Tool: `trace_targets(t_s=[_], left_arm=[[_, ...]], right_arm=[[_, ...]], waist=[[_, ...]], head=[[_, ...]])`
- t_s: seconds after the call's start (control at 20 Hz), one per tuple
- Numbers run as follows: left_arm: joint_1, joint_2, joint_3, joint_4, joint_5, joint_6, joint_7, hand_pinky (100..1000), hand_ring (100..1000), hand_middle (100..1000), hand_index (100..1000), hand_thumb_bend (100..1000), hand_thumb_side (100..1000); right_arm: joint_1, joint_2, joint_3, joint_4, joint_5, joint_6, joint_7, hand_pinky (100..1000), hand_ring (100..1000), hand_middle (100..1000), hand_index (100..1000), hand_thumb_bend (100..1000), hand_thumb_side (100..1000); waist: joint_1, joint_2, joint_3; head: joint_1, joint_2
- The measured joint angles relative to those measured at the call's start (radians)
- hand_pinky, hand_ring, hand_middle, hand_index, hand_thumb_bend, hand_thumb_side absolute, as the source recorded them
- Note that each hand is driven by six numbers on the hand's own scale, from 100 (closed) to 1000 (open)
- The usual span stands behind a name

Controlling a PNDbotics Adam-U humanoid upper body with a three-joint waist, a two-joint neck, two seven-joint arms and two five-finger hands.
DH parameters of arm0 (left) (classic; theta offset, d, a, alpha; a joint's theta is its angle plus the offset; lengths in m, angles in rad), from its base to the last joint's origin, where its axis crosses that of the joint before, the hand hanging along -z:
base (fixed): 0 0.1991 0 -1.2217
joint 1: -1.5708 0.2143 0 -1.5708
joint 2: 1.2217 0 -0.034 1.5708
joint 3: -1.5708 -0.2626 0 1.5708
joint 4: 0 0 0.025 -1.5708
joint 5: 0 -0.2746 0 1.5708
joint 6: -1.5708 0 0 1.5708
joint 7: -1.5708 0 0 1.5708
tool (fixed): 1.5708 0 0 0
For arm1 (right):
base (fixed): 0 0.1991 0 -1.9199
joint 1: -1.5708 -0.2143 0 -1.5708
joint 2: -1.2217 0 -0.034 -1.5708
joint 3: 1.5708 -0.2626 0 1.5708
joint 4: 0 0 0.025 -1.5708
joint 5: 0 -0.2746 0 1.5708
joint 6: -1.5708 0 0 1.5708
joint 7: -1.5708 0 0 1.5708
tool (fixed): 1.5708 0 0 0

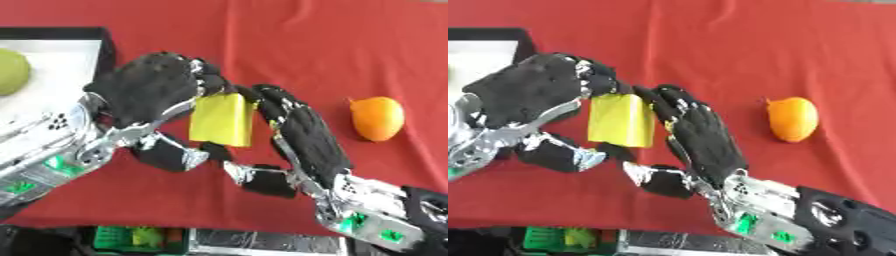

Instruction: Pick up the objects with one hand, pass them to the other hand, and then place them into the box on the other side of the table.

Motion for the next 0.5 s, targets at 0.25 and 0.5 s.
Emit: trace_targets(t_s=[0.25, 0.5], left_arm=[[0.006, 0.015, 0.007, 0.000, -0.002, -0.006, 0.007, 661, 510, 368, 426, 100, 247], [0.020, 0.035, 0.018, -0.003, -0.002, -0.011, 0.016, 660, 507, 363, 421, 100, 246]], right_arm=[[0.005, 0.000, -0.005, 0.000, 0.008, 0.018, 0.007, 524, 844, 741, 911, 362, 505], [0.012, 0.000, -0.005, 0.000, 0.008, 0.041, 0.012, 526, 845, 742, 913, 358, 508]], waist=[[0.000, 0.000, 0.000], [0.000, 0.000, 0.001]], head=[[0.000, 0.000], [0.000, 0.000]])
